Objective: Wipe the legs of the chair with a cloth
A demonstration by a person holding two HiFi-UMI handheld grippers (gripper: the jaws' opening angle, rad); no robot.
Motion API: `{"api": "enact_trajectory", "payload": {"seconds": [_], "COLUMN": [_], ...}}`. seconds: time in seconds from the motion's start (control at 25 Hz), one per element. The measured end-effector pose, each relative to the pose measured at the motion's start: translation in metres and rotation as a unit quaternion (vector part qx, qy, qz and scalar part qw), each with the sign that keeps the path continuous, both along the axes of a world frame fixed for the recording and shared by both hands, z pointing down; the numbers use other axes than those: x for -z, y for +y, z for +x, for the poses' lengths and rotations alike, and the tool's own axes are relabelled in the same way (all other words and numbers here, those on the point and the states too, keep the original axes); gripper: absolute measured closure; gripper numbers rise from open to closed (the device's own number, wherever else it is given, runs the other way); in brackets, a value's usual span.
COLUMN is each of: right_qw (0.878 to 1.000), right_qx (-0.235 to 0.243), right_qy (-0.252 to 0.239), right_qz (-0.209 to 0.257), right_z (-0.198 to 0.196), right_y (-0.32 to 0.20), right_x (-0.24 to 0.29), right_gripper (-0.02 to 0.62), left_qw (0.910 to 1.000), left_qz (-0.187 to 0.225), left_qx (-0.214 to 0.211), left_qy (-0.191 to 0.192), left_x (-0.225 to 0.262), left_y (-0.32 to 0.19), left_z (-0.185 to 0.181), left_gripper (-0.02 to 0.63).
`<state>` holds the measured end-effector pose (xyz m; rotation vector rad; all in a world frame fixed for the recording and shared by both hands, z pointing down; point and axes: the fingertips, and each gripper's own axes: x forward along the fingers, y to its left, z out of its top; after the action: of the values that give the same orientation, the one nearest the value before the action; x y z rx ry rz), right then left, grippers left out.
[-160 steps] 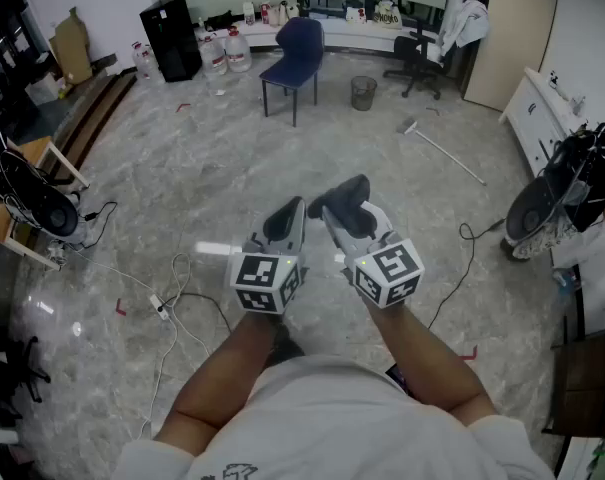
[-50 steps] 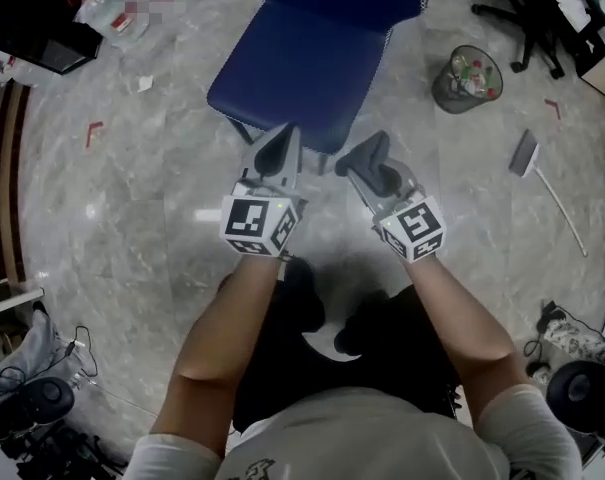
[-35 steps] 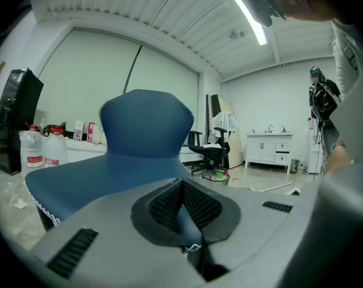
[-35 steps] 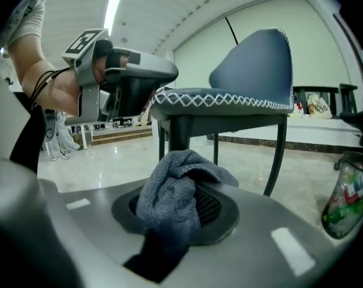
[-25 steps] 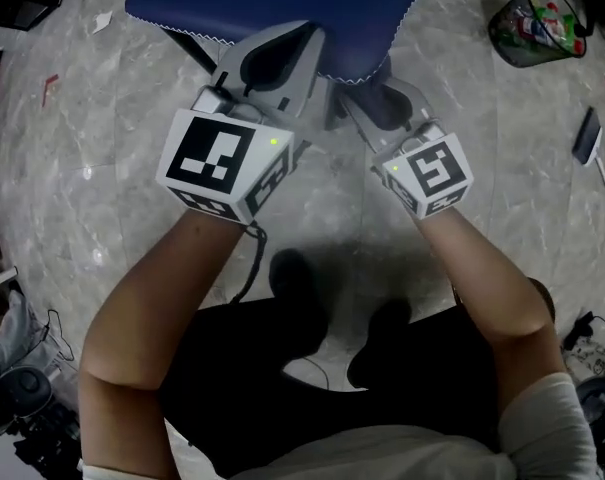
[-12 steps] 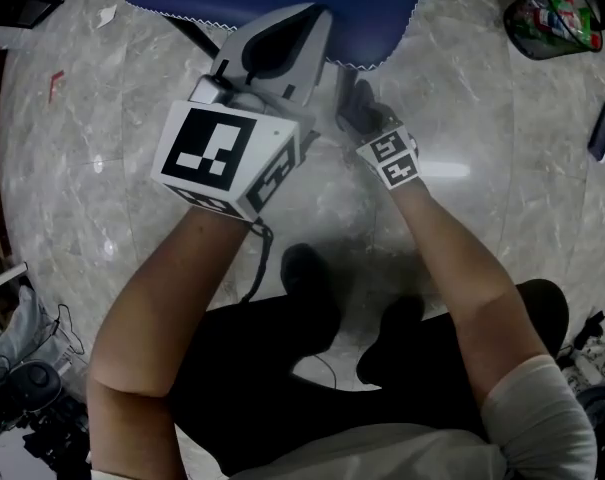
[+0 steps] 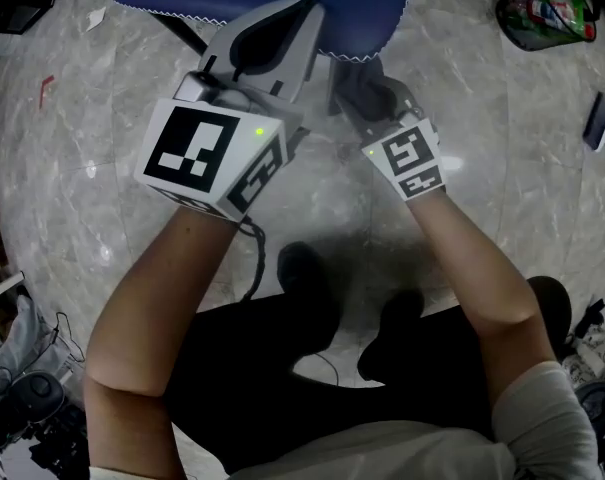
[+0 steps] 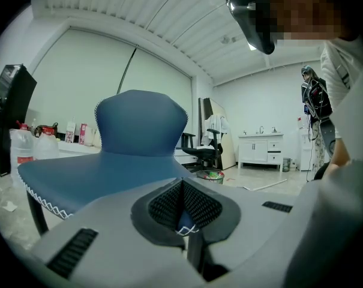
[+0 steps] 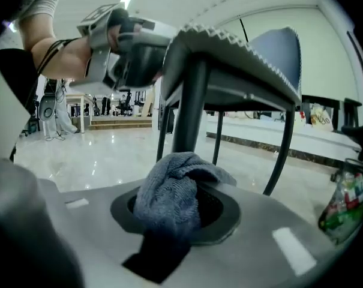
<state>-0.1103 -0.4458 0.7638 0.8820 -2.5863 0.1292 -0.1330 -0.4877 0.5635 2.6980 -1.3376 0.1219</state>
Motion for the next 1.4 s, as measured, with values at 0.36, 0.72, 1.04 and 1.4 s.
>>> {"api": "enact_trajectory", "payload": {"seconds": [0.36,0.72,1.04,1.4], "right_qw": [0.99,0.996,0.992,0.997], "right_qx": [-0.032,-0.034,-0.036,-0.024], "right_qy": [-0.115,-0.081,0.001,-0.031], "right_qz": [0.077,-0.004,-0.124,-0.059], "right_z": [0.014,0.006,-0.003,0.001], "right_y": [-0.009,0.003,0.011,0.003], "right_x": [0.089,-0.042,-0.157,-0.05], "right_gripper": [0.48,0.479,0.472,0.479], "left_qw": [1.0,1.0,0.9999,0.9998], "left_qz": [0.001,0.003,0.007,0.013], "left_qx": [0.001,0.0,-0.008,-0.009], "left_qy": [0.004,0.009,0.0,-0.009], "left_x": [-0.001,-0.001,-0.001,-0.001], "left_y": [-0.001,0.001,0.001,0.003], "left_z": [0.005,0.005,0.006,0.006], "left_gripper": [0.6,0.6,0.6,0.6]}}
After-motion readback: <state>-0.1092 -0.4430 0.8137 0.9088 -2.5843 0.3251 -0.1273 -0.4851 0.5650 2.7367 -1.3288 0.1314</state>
